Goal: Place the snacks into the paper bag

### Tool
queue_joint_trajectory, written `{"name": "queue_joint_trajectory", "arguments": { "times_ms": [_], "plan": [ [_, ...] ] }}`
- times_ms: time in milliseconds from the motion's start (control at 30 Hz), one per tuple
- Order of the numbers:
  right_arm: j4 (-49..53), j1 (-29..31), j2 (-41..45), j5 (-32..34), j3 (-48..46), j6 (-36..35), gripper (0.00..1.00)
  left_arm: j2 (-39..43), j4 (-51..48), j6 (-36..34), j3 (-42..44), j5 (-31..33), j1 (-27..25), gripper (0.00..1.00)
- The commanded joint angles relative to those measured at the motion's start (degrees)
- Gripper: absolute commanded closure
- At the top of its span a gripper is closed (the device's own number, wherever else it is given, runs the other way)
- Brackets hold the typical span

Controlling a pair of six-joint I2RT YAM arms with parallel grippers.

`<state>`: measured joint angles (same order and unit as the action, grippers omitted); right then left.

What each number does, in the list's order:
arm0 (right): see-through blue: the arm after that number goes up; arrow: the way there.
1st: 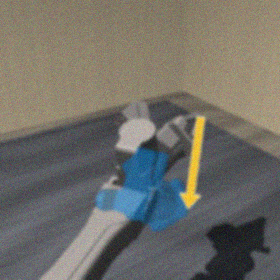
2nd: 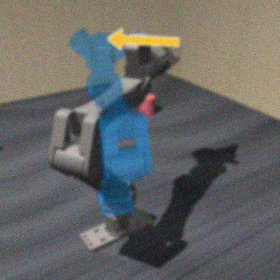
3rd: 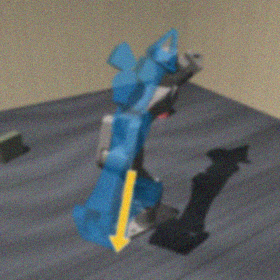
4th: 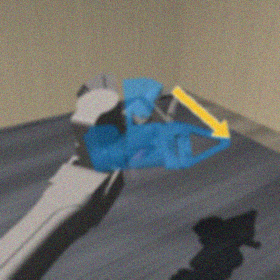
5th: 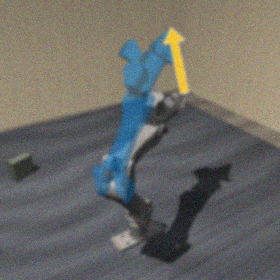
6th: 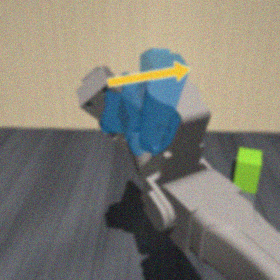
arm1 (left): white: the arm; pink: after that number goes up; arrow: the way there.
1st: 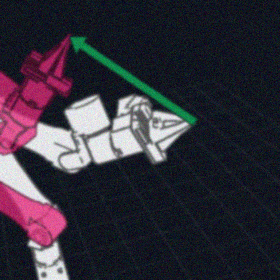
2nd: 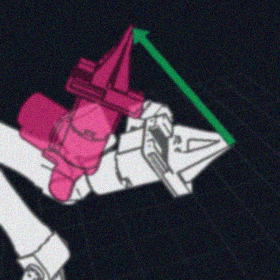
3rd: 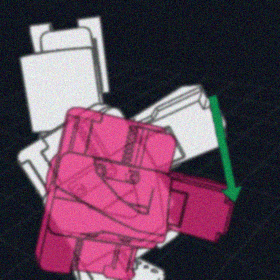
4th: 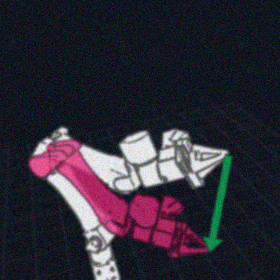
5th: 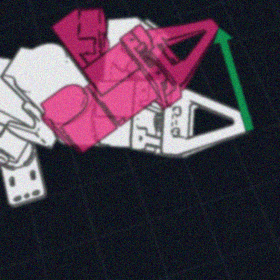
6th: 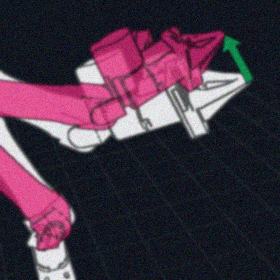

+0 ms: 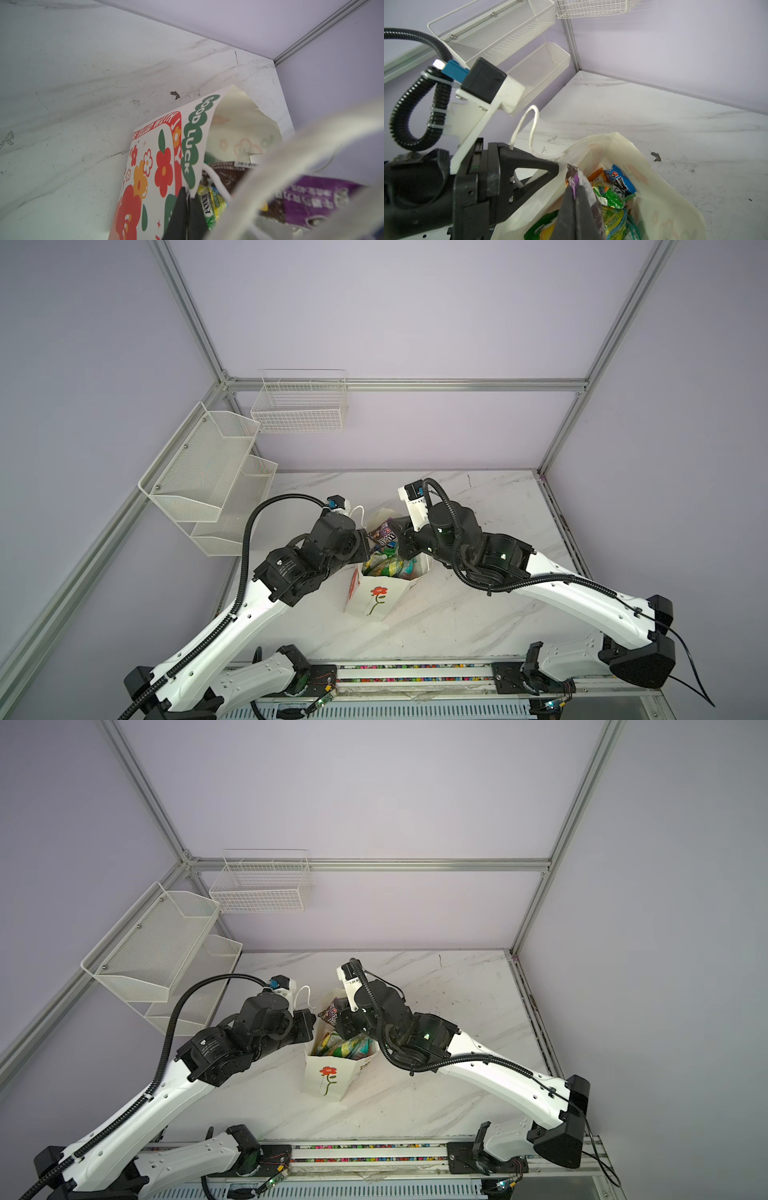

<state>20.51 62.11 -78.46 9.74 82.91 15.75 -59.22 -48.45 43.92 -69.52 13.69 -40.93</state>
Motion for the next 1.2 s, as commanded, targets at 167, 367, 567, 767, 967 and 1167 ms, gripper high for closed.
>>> {"name": "queue_joint_trajectory", "arguments": {
  "times_ms": [167,367,567,767,967,1167],
  "plan": [
    [1.11,0.67,-2.36,2.17,2.03,-0.81,1.0,2.0,3.53,0.09,-0.75,0.53,0.14,1.0],
    [1.25,1.0,-3.34,3.43,2.0,-0.37,1.0,2.09,3.54,0.2,-0.75,0.54,0.15,1.0],
    [1.83,1.09,-4.69,3.71,2.42,-0.19,1.0,2.09,3.54,0.2,-0.71,0.52,0.13,1.0],
    [2.12,1.34,-5.72,4.3,2.84,0.15,1.0,2.18,3.53,0.2,-0.54,0.58,0.15,1.0],
    [2.43,1.66,-6.59,4.65,3.52,0.14,1.0,2.44,3.57,0.2,-0.45,0.7,0.14,1.0],
    [2.98,1.94,-7.81,5.55,4.27,0.58,1.0,2.62,3.4,0.2,-0.53,0.64,0.15,1.0]
  ]
}}
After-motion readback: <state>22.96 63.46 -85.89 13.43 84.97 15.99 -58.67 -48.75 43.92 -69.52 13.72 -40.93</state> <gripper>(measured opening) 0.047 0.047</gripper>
